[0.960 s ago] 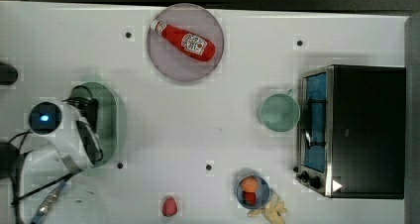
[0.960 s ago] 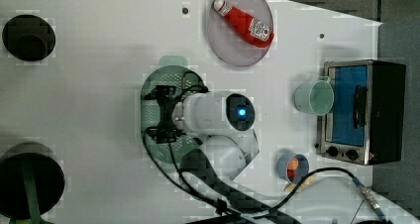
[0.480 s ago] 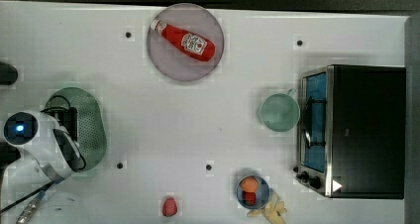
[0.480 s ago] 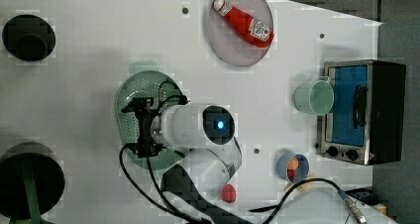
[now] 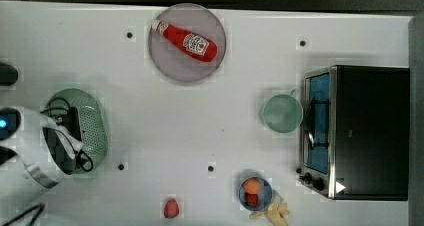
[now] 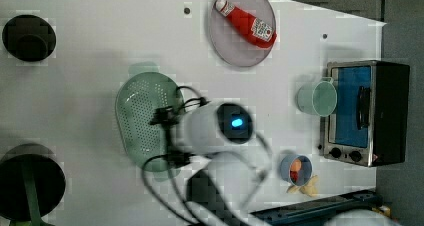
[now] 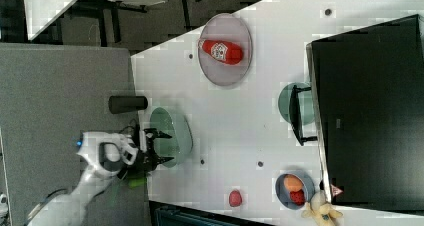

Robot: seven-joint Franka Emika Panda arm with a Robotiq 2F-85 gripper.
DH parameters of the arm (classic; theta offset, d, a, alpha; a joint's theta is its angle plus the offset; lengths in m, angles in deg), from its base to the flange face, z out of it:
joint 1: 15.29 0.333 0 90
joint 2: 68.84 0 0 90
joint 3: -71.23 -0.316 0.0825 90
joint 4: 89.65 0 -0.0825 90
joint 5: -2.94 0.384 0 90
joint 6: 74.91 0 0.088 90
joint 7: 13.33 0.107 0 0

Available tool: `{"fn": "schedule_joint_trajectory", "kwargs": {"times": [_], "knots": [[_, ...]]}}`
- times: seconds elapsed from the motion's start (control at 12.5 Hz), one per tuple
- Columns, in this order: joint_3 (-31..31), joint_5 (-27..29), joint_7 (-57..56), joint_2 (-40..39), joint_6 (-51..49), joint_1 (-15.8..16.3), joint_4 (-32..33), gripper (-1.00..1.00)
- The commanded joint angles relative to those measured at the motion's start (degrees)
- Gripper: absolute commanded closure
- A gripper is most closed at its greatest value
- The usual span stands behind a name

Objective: Drag strainer right to left.

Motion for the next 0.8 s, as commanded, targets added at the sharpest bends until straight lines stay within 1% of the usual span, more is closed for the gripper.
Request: {"fn": "schedule_joint_trajectory", "kwargs": {"times": [0.08, 0.24, 0.4, 0.56, 0.8], "knots": [[8.51, -0.57, -14.99, 14.53, -6.61, -4.68, -2.2, -1.0], [15.44, -2.63, -26.84, 21.8, -13.99, -5.27, -2.22, -1.0], [22.04, -4.49, -39.37, 28.46, -19.35, -5.9, -2.22, -1.0], [28.34, -7.72, -52.0, 34.01, -25.26, -6.65, -2.21, -1.0], [35.6, -13.24, -67.23, 39.56, -28.68, -7.23, -2.1, -1.0]]}}
